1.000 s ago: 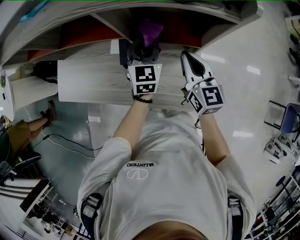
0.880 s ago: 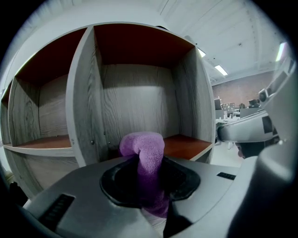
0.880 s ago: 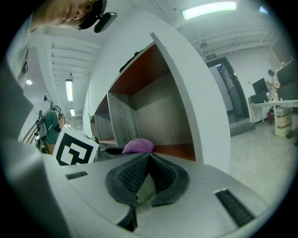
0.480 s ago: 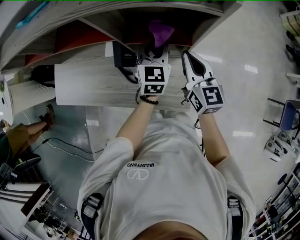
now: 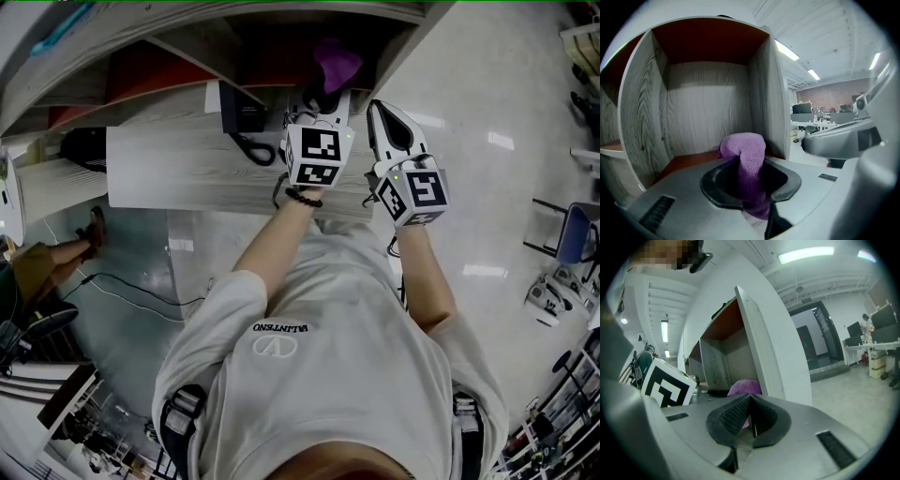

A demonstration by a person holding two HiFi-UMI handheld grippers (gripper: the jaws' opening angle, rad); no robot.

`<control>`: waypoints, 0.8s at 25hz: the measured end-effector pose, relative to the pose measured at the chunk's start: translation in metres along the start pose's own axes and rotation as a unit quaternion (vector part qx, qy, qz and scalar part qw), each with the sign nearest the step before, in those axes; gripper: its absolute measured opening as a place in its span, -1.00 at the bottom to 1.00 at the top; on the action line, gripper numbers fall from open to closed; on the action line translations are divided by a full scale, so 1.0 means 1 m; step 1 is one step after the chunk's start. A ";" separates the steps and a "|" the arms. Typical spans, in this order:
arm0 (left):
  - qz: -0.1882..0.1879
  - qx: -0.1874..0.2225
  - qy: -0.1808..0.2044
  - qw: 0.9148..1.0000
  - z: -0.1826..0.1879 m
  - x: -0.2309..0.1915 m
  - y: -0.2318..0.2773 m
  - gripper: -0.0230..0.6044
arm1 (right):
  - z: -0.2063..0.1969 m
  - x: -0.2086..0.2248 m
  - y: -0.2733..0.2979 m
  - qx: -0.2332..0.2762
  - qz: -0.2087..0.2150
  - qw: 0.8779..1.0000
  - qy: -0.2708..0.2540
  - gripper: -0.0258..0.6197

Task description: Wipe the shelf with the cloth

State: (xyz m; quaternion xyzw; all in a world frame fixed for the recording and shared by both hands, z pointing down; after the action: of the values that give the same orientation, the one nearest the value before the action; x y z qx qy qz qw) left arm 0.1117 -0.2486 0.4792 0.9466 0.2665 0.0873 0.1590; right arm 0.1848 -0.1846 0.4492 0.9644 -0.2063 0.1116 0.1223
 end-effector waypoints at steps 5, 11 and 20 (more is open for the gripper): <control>-0.013 -0.002 -0.003 1.000 0.004 0.014 0.005 -0.61 | 0.003 0.011 -0.005 0.007 -0.007 1.000 0.006 -0.92; -0.028 -0.006 0.001 1.000 0.005 0.028 0.008 -0.61 | 0.005 0.015 -0.010 0.011 -0.006 1.000 0.006 -0.92; -0.064 -0.002 0.038 0.997 0.009 0.041 0.011 -0.61 | 0.011 0.024 -0.017 0.017 -0.009 1.000 0.008 -0.92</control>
State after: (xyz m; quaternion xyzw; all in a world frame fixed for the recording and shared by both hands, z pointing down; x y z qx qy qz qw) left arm 0.1538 -0.2384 0.4780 0.9231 0.3324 0.1133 0.1565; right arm 0.2154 -0.1813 0.4421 0.9672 -0.1946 0.1221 0.1082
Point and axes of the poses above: the fingertips, and each gripper's own axes: y forward along the fingers, x to its right, z out of its top, the point moved 3 cm from there along -y, backward along the fingers, and after that the axes turned 3 degrees about z, right-handed, at the moved point
